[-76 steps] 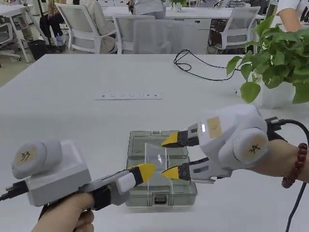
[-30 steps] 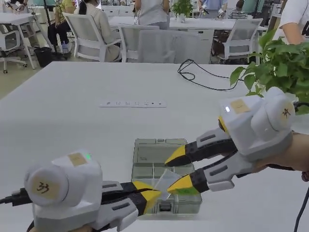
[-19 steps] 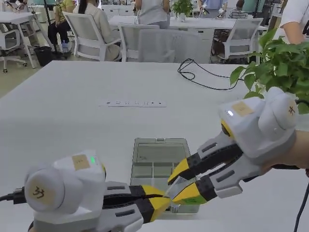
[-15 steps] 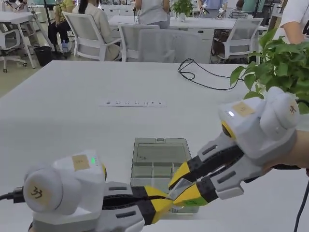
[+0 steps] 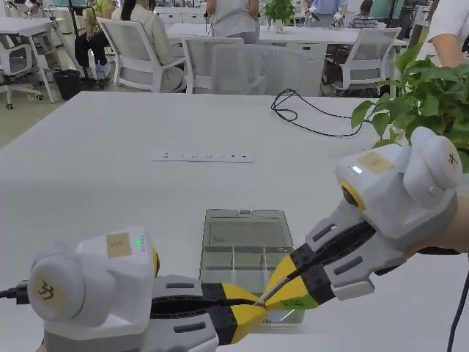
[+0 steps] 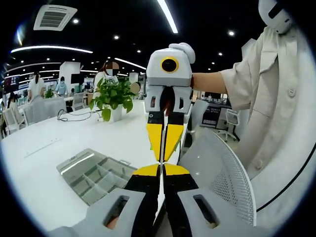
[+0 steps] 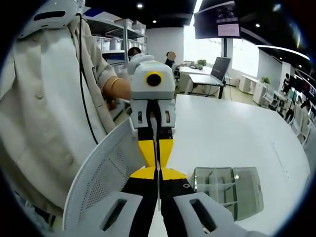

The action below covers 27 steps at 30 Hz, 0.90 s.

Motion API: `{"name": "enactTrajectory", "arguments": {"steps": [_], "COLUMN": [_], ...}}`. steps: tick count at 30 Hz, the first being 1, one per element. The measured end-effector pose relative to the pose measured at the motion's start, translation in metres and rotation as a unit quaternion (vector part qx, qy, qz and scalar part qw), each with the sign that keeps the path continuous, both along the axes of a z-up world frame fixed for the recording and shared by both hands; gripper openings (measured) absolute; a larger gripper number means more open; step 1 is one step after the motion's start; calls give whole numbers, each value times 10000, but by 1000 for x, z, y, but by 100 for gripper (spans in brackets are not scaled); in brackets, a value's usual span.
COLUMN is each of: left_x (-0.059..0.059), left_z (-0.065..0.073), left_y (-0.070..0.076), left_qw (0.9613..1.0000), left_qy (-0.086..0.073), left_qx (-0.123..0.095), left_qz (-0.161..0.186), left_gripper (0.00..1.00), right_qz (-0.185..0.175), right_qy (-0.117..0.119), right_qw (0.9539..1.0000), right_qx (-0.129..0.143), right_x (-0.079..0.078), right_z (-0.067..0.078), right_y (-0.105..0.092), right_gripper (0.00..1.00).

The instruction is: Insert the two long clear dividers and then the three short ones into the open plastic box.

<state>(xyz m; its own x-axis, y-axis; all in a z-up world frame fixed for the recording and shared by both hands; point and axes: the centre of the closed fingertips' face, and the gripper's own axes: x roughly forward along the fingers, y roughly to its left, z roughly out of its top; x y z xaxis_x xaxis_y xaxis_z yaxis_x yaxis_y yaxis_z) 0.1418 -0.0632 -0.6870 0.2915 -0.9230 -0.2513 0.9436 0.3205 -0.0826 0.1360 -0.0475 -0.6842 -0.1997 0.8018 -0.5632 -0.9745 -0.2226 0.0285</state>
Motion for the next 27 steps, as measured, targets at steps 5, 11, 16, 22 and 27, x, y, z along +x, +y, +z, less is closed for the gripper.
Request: {"name": "enactTrajectory", "arguments": {"steps": [5,11,16,22,27], "left_x": [2,7,10,16,22], "left_z": [-2,-1,-4,-9,-16], "left_y": [0,2,5,10,17], "left_qw": [10000,9996,9992,9977,9960], "left_qy": [-9,78,135,213,167], "left_qx": [50,-35,17,-28,68], "left_qz": [69,258,369,638,875], "left_gripper": [0,0,4,13,19], "right_qz": [-44,-114,-209,-481,-650], "right_qy": [-100,-277,-330,-348,-549], "right_qw": [9999,9991,9980,9945,9892], "right_qx": [-129,-293,-495,-865,-1194], "right_x": [1,5,13,31,50], "right_z": [-1,1,-1,-7,-14], "right_y": [1,3,1,-6,-10], "right_gripper": [2,2,2,2,2]}}
